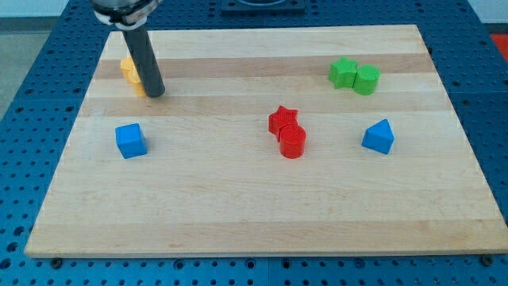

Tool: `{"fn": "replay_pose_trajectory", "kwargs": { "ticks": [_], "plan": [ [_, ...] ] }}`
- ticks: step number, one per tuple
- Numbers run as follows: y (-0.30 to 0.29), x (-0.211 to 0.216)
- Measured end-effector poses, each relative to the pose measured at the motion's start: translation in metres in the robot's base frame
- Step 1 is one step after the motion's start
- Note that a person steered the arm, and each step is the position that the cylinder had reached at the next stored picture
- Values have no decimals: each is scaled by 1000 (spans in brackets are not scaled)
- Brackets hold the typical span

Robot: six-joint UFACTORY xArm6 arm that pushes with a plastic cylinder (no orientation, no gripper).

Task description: Push the blue cube diagonal bottom left to the blue triangle

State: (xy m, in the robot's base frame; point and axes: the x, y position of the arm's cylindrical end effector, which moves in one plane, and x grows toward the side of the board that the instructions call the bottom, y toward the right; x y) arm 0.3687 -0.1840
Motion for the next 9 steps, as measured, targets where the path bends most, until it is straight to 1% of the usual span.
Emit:
{"fn": "replay_pose_trajectory", "kwargs": {
  "ticks": [1,4,5,6,7,8,9],
  "plan": [
    [-16,26],
    [-61,41],
    [-42,81],
    [-25,101],
    [4,122],
    [48,151],
    [74,167]
  ]
}}
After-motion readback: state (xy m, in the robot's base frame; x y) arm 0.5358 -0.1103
